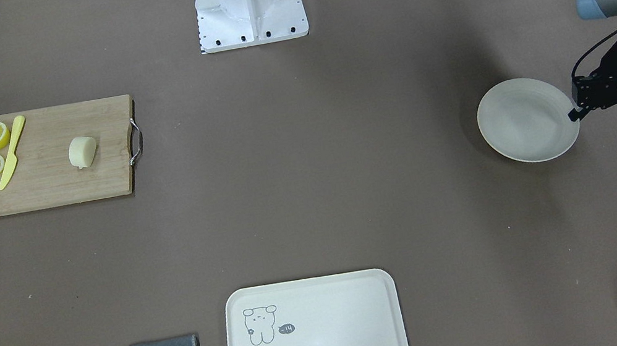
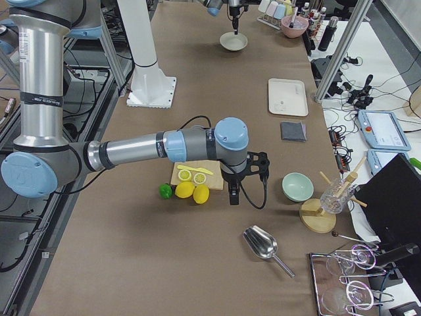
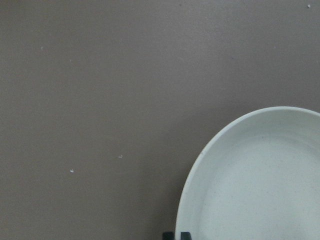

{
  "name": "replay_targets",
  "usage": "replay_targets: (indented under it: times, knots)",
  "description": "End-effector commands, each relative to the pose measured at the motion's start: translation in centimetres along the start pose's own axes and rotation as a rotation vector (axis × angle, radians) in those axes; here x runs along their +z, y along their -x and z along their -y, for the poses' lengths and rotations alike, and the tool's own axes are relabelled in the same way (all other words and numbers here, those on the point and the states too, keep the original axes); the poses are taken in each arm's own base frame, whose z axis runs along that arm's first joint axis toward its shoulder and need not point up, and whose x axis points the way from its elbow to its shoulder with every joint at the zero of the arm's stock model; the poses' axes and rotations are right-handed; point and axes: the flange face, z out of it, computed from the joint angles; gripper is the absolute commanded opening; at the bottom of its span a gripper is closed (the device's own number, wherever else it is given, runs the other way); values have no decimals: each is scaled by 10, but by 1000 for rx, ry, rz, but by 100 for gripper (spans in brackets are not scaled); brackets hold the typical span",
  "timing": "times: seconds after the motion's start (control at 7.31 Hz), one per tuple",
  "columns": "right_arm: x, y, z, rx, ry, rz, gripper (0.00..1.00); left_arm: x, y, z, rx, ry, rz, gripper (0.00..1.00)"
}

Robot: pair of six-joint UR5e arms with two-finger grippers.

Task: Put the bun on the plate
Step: 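Reach the left gripper to the white plate and grasp its rim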

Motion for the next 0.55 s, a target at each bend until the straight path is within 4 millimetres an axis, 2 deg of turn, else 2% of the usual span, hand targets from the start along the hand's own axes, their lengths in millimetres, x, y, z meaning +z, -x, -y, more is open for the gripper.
replay_targets:
  times: [0.0, 0.14, 0.27, 0.41]
  knots:
    - [12, 67, 16, -4, 20, 27, 100, -31, -42, 40, -55, 12, -24, 0]
    - [24, 107, 13, -7, 42, 34, 100, -40, -80, 59, -118, -17, -40, 0]
    - [34, 140, 13, -12, 14, 47, 100, -30, -128, 79, -190, -38, -69, 0]
    - [53, 178, 7, 24, -9, 75, 100, -1, -167, 77, -208, -55, -62, 0]
